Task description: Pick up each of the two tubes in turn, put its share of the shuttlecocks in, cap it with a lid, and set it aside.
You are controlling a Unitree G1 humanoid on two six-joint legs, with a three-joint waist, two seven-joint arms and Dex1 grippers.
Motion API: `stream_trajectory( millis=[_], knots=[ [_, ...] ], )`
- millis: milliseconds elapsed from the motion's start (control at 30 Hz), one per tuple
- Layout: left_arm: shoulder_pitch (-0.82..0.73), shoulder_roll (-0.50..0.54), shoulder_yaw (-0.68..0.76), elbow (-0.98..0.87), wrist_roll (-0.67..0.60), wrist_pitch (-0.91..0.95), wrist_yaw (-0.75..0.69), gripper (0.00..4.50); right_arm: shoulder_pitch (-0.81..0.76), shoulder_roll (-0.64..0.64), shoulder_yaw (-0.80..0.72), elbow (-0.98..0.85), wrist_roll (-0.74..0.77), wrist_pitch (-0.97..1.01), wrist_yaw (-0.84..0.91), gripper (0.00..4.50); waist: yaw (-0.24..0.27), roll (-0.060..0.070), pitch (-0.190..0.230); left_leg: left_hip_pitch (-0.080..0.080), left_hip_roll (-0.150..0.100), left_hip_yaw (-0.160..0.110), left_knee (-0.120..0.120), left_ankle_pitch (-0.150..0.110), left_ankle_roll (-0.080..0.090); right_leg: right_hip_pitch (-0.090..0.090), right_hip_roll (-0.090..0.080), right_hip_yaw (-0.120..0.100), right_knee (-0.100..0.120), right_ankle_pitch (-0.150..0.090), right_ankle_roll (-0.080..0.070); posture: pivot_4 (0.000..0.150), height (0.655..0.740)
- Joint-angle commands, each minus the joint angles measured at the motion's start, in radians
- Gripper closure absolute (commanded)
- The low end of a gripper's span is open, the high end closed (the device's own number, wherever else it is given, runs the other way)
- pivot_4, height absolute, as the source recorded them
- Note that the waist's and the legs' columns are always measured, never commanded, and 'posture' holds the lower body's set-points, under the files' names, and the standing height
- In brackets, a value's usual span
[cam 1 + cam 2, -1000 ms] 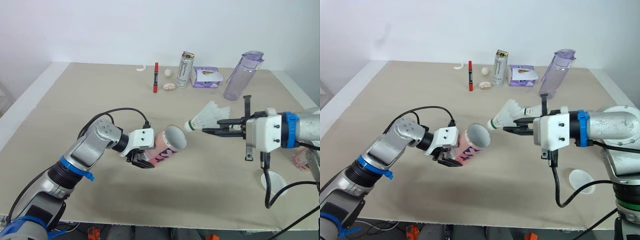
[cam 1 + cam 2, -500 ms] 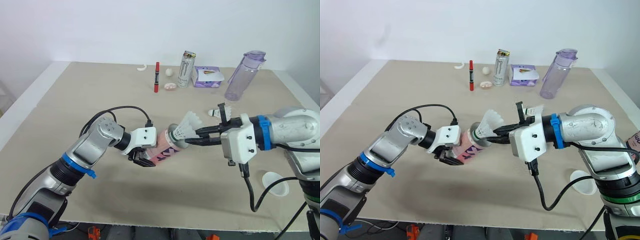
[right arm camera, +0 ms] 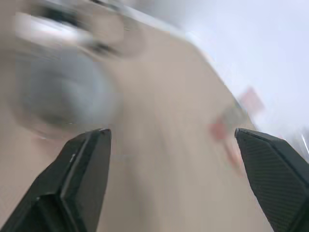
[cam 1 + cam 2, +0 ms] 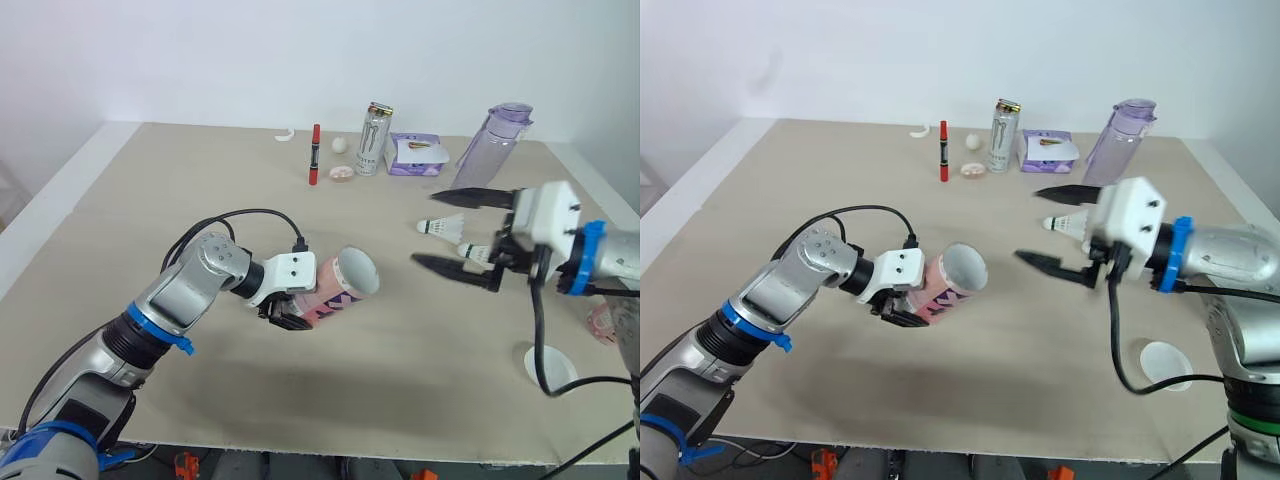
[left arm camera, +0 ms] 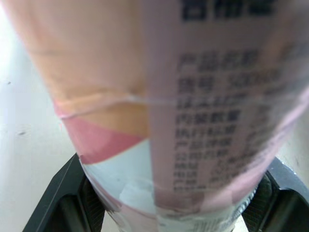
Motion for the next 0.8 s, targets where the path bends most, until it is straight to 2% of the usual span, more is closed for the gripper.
stream_trajectory(
  millis=[33,133,267,367,733,800],
  knots=[
    [0.004,0.007,-0.019,0.003,0.038,0.014,0.023,1.36,0.095,0.082,-0.164,0.229,-0.07,-0.007,-0.211,0.04,0.001,-0.002,0.0,0.0,0.0,-0.001,0.0,0.0,0.0,0.001,0.001,-0.001,0.0,0.0,0.0,0.15,0.74],
    [0.005,0.011,-0.022,0.003,0.039,0.01,0.024,1.36,0.093,0.099,-0.174,0.346,-0.102,-0.024,-0.262,0.04,0.0,0.004,0.0,-0.001,-0.001,0.0,0.0,0.0,0.0,-0.001,0.0,0.0,0.0,0.0,0.001,0.15,0.74],
    [0.004,0.01,-0.025,0.004,0.041,0.008,0.026,1.36,0.081,0.097,-0.124,0.493,-0.16,-0.11,-0.241,0.04,-0.004,0.004,0.0,0.001,-0.001,0.0,0.0,0.0,0.001,0.0,0.001,0.001,0.0,0.0,0.001,0.15,0.74],
    [0.005,0.009,-0.024,0.003,0.043,0.008,0.031,1.36,0.022,0.121,-0.117,0.589,-0.144,-0.082,-0.245,0.04,-0.006,0.004,0.0,0.001,-0.001,0.001,0.0,0.0,0.001,0.001,0.001,0.001,0.0,0.0,0.002,0.15,0.74],
    [0.027,0.032,-0.017,-0.012,0.056,0.013,0.043,1.36,-0.114,0.17,-0.051,0.755,-0.132,-0.031,-0.178,0.04,-0.012,0.005,0.0,0.001,-0.002,-0.001,-0.001,0.001,0.002,0.002,0.001,0.002,0.0,0.0,0.003,0.15,0.74],
    [0.027,0.032,-0.016,-0.011,0.059,0.015,0.045,1.36,-0.154,0.177,-0.047,0.794,-0.13,-0.021,-0.172,0.56,-0.015,0.005,0.0,0.001,-0.002,-0.001,-0.001,0.001,0.002,0.002,0.001,0.002,0.0,0.0,0.003,0.15,0.74]
  ],
)
